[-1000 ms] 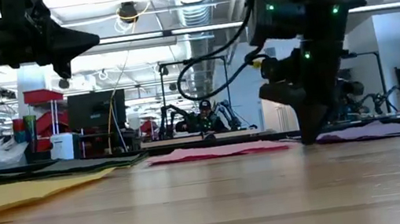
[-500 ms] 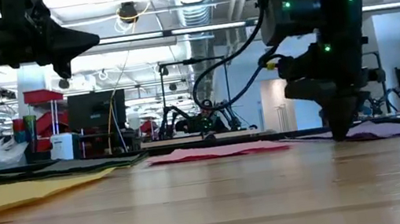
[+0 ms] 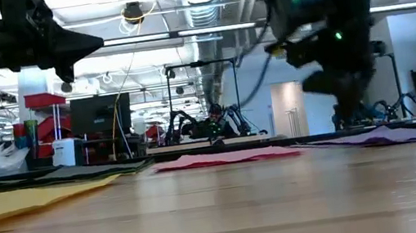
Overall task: Organize paper
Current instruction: Stack the purple paper on top of the purple paper
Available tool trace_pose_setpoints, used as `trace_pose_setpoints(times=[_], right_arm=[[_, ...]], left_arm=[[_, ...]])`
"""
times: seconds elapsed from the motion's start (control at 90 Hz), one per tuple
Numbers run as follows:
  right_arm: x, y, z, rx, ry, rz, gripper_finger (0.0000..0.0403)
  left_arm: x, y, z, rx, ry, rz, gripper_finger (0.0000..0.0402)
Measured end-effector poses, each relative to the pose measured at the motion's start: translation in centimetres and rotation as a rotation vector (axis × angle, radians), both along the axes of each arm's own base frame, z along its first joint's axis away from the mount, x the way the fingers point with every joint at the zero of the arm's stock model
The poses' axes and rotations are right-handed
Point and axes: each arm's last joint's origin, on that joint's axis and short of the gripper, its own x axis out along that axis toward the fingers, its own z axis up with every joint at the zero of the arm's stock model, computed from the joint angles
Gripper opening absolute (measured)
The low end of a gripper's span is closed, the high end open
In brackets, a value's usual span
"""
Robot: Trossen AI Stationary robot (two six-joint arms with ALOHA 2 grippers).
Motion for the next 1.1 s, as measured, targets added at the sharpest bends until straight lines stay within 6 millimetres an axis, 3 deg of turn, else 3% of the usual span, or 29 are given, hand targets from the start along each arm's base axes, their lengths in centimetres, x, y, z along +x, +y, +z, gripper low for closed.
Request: trace_pose_setpoints(times=[0.289, 0.667, 0.889, 1.1], right_arm=[[-2.0, -2.3, -3.8, 0.078, -0.034, -0.072, 0.0], [-1.7, -3.7, -4.3, 0.055, -0.213, -0.29, 0.0], [-1.3, -3.9, -3.7, 0.017, -0.218, -0.293, 0.0], [0.0, -4.0, -0.2, -0.069, -0.281, -0.232, 0.0]], left_arm=[[0.0, 0.0, 0.0, -0.001, 0.003, 0.0, 0.0], [0.0, 0.0, 0.0, -0.001, 0.003, 0.005, 0.0], [0.0, 0.0, 0.0, -0.001, 0.004, 0.005, 0.0], [0.0, 0.0, 0.0, -0.001, 0.005, 0.005, 0.0]])
